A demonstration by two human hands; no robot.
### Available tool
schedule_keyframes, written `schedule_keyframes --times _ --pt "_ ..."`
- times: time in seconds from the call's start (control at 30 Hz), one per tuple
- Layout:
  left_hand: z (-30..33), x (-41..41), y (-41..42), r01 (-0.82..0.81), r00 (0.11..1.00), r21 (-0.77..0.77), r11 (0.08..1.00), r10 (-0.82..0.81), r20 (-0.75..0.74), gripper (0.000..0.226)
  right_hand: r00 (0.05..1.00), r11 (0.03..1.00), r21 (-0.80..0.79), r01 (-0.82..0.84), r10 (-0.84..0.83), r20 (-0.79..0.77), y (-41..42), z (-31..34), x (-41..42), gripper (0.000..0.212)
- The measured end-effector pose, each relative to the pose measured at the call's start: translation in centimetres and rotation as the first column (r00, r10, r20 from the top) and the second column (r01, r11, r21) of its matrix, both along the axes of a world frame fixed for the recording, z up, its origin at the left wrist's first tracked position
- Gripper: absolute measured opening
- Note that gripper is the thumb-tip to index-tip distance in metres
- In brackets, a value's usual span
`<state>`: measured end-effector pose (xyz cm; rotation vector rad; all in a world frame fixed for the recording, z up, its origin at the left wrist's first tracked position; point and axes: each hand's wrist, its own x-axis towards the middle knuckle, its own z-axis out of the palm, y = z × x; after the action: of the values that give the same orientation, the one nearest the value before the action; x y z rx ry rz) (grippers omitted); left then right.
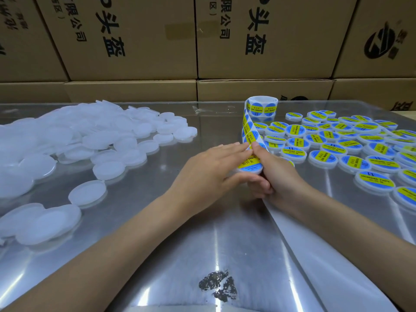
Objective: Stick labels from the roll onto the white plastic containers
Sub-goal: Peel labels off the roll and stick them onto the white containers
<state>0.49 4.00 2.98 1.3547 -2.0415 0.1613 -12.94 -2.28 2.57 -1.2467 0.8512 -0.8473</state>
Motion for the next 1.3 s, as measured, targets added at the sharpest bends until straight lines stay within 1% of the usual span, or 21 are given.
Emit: schedule_keyframes --times 0.1,0.17,0.27,0.37,0.4,0.43,0.47,0.53,0.6,0.63,0.73,0.8,0.83,0.9,0.97,1.03,1.07,1.13,1.2,1.27,1.3 --pt "-0.4 -0.7 -0.3 0.022 1.0 -0.107 0.994 -0.022 0.004 0.034 0.997 0.996 0.071 0.05 -0.053 0.049 -0.1 0.0 0.0 0.049" --pt "-0.7 -1.0 -0.5 0.046 0.999 -0.197 0.979 -0.044 0.015 0.027 0.995 0.992 0.115 0.042 -0.052 0.087 -0.1 0.1 0.0 0.043" --pt "-0.8 -0.7 -0.6 0.096 0.994 -0.305 0.947 -0.076 0.077 0.027 0.991 0.989 0.143 0.026 -0.044 0.124 -0.1 0.0 0.0 0.043" --pt "-0.8 -0.5 -0.4 0.159 0.981 -0.389 0.907 -0.099 0.17 0.021 0.985 0.986 0.15 0.076 -0.098 0.144 -0.2 -0.1 0.2 0.044" --pt "-0.7 -0.5 -0.3 0.178 0.977 -0.409 0.895 -0.113 0.179 0.021 0.979 0.983 0.156 0.092 -0.118 0.164 -0.4 -0.1 0.2 0.042" --pt "-0.7 -0.7 -0.2 0.194 0.976 -0.414 0.889 -0.131 0.175 0.028 0.974 0.983 0.156 0.098 -0.127 0.188 -0.5 -0.1 0.2 0.041" --pt "-0.7 -0.9 -0.1 0.207 0.974 -0.402 0.892 -0.15 0.168 0.03 0.971 0.985 0.141 0.103 -0.13 0.202 -0.7 -0.1 0.0 0.042" --pt "-1.0 -1.2 0.1 0.209 0.973 -0.335 0.919 -0.161 0.165 0.019 0.973 0.988 0.086 0.125 -0.139 0.186 -1.0 -0.1 -0.4 0.046" --pt "-1.3 -1.3 0.1 0.189 0.972 -0.144 0.971 -0.164 0.167 0.017 0.972 0.989 0.03 0.146 -0.149 0.181 -1.2 0.2 -0.8 0.045" --pt "-1.5 -1.4 0.0 0.185 0.969 -0.017 0.983 -0.18 0.17 0.024 0.972 0.987 -0.005 0.161 -0.157 0.174 -1.3 0.3 -0.9 0.043" --pt "-2.2 -1.4 -0.4 0.163 0.953 0.271 0.949 -0.223 0.207 0.05 0.974 0.973 -0.102 0.209 -0.198 0.114 -1.4 0.5 -1.0 0.035" --pt "-2.2 -1.3 -0.4 0.132 0.955 0.361 0.923 -0.215 0.202 0.053 0.971 0.967 -0.104 0.231 -0.223 0.09 -1.6 0.5 -1.2 0.033" --pt "-2.1 -1.2 -0.4 0.116 0.957 0.359 0.926 -0.201 0.209 0.052 0.97 0.964 -0.116 0.24 -0.234 0.061 -1.7 0.5 -1.3 0.034" --pt "-1.8 -0.9 -0.5 0.064 0.963 0.291 0.955 -0.136 0.233 0.047 0.965 0.953 -0.169 0.252 -0.261 -0.03 -2.0 0.5 -1.4 0.035" --pt "-1.2 -0.3 -0.6 -0.034 0.964 0.217 0.976 -0.025 0.264 0.052 0.951 0.94 -0.227 0.253 -0.285 -0.121 -2.4 0.4 -1.7 0.036" --pt "-1.0 0.5 -0.8 -0.13 0.96 0.148 0.98 0.087 0.266 0.055 0.912 0.923 -0.326 0.205 -0.301 -0.278 -2.9 0.1 -2.0 0.035" --pt "-1.0 0.8 -0.8 -0.166 0.959 0.115 0.979 0.133 0.249 0.054 0.878 0.912 -0.382 0.152 -0.302 -0.372 -3.1 -0.2 -2.2 0.032" --pt "-0.7 1.0 -0.6 -0.198 0.958 0.077 0.977 0.177 0.228 0.054 0.808 0.884 -0.465 0.048 -0.308 -0.502 -3.5 -0.5 -2.4 0.026" --pt "-0.6 0.8 -0.4 -0.201 0.956 0.051 0.978 0.184 0.229 0.053 0.706 0.852 -0.524 -0.023 -0.357 -0.612 -3.6 -0.8 -2.7 0.034" --pt "-0.6 0.6 -0.3 -0.215 0.952 0.025 0.976 0.203 0.227 0.048 0.591 0.801 -0.597 -0.051 -0.458 -0.664 -3.3 -0.8 -2.9 0.04" --pt "-0.7 0.6 -0.3 -0.229 0.948 0.022 0.973 0.218 0.23 0.047 0.572 0.763 -0.643 -0.06 -0.502 -0.649 -3.1 -0.7 -3.0 0.037"
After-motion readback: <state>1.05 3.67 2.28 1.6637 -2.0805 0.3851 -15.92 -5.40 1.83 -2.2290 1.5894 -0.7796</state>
